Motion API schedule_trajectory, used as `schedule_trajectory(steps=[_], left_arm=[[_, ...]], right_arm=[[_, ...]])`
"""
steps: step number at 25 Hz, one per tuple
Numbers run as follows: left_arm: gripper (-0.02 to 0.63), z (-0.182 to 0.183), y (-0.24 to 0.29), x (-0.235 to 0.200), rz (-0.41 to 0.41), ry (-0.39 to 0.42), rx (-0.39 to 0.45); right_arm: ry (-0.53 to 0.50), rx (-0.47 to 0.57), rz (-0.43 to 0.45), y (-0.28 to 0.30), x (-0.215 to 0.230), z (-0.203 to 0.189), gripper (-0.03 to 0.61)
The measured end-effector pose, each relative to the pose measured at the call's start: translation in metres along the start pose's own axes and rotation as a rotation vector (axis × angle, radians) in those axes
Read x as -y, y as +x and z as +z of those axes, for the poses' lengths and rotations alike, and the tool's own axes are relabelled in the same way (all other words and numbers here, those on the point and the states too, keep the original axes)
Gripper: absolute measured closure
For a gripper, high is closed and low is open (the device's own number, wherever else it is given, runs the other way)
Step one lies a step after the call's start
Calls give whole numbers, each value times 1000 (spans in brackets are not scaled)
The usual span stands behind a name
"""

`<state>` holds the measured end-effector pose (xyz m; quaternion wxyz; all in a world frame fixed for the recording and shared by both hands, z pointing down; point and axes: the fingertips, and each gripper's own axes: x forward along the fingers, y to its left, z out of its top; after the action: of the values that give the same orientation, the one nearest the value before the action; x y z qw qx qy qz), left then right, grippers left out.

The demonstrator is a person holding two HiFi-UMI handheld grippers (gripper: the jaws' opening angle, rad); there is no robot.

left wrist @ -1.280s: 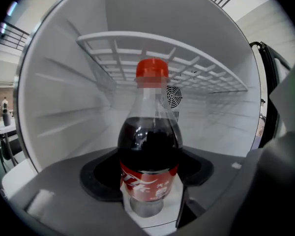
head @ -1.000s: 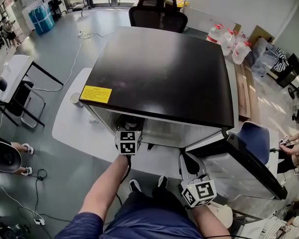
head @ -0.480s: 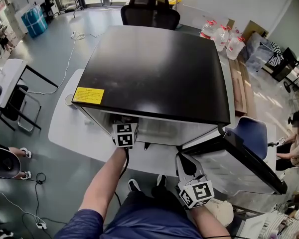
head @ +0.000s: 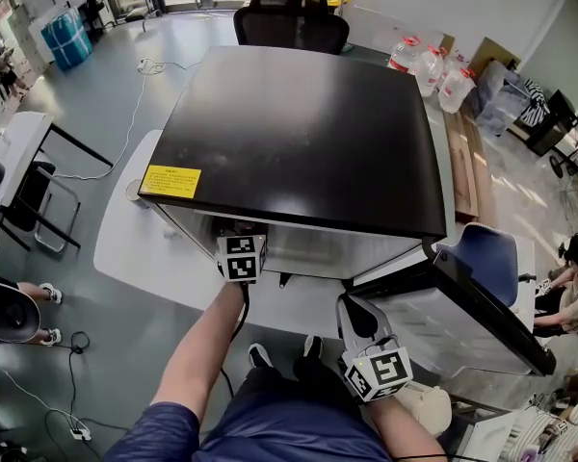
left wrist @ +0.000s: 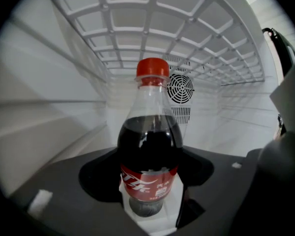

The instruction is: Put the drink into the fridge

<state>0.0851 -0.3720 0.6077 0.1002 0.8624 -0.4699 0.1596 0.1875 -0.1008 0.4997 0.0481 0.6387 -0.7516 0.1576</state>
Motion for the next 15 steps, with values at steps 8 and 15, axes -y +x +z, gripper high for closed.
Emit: schedule_trajectory(steps=[8,15], left_arm=[[296,-6,-2,4,-11,25,-35],[295,-3,-19,4,9,30,-41]], right_arm=[[7,4,17,4,-2,-1,572],[4,8,50,9,-7,1,572]])
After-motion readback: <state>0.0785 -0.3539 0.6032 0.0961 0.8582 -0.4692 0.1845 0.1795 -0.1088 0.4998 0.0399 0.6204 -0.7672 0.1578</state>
